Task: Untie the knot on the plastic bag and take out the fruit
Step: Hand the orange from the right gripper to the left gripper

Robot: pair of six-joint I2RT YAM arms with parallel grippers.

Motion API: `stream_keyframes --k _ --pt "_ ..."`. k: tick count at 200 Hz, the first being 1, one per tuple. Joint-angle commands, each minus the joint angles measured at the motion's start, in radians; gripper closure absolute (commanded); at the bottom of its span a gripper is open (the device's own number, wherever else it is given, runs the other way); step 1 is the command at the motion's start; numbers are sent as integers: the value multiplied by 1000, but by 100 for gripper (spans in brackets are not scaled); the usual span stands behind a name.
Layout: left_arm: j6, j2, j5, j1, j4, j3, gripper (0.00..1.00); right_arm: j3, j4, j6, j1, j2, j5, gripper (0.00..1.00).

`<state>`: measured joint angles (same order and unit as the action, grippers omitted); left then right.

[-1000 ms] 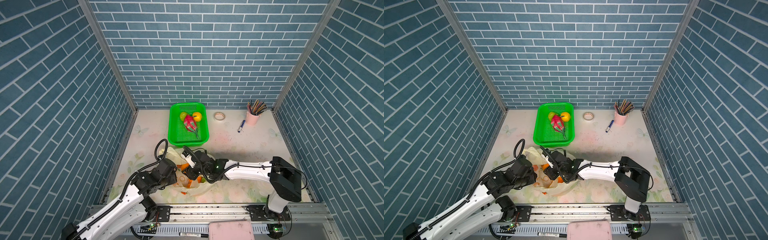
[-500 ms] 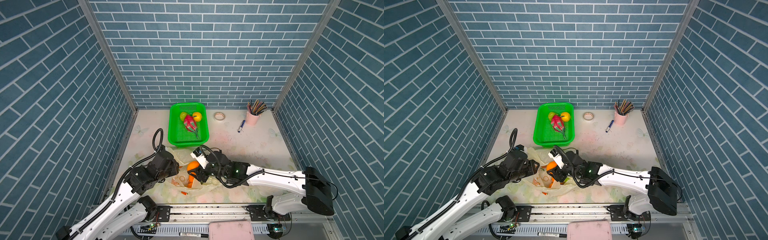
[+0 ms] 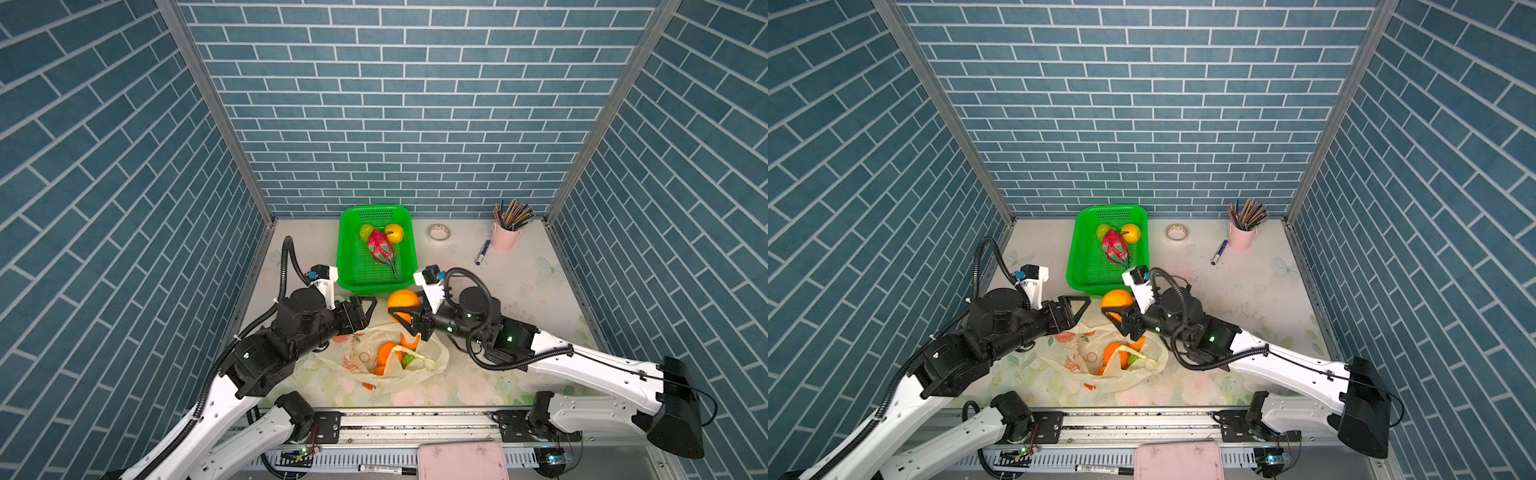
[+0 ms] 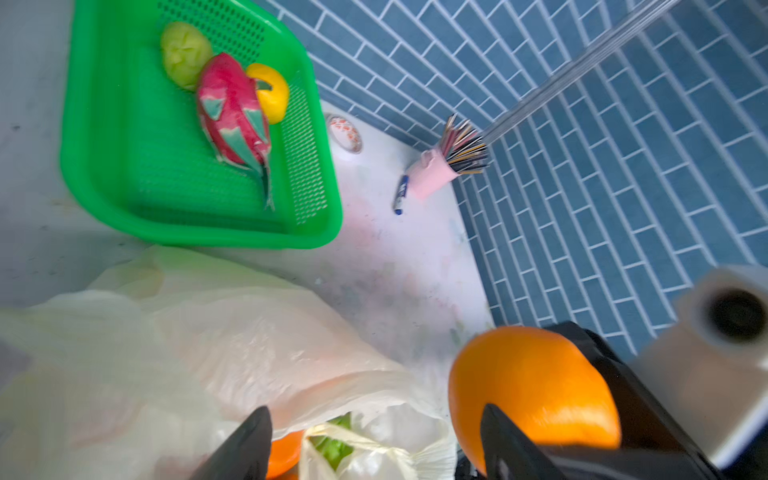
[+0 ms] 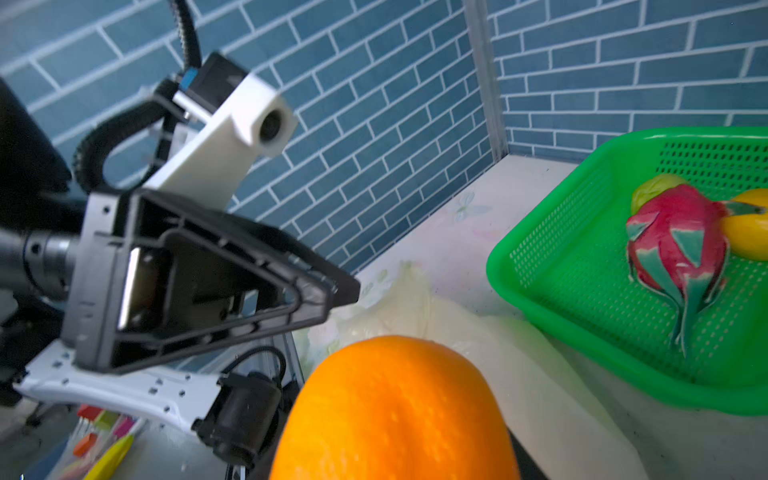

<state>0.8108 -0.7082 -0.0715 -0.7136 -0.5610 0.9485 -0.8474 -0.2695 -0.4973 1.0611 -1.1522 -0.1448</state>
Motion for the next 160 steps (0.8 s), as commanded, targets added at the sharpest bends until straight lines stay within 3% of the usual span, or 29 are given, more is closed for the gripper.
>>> stream_keyframes --k 1,28,55,77,116,160 --pt "-77 -11 -79 3 210 14 16 35 -150 -187 -72 22 -130 47" --pt "-278 -40 -146 3 369 -2 11 54 -258 -390 -171 13 -250 50" --pt "-623 -81 -193 3 446 -3 11 36 -253 -511 -249 0 -350 51" --pt "-852 -126 -251 3 473 14 11 16 -197 -535 -278 7 -380 51" --pt "-1245 -170 -452 2 494 19 11 -10 -100 -543 -285 30 -397 52" --pt "-1437 -216 -542 1 602 -4 11 1 -74 -541 -285 60 -418 52"
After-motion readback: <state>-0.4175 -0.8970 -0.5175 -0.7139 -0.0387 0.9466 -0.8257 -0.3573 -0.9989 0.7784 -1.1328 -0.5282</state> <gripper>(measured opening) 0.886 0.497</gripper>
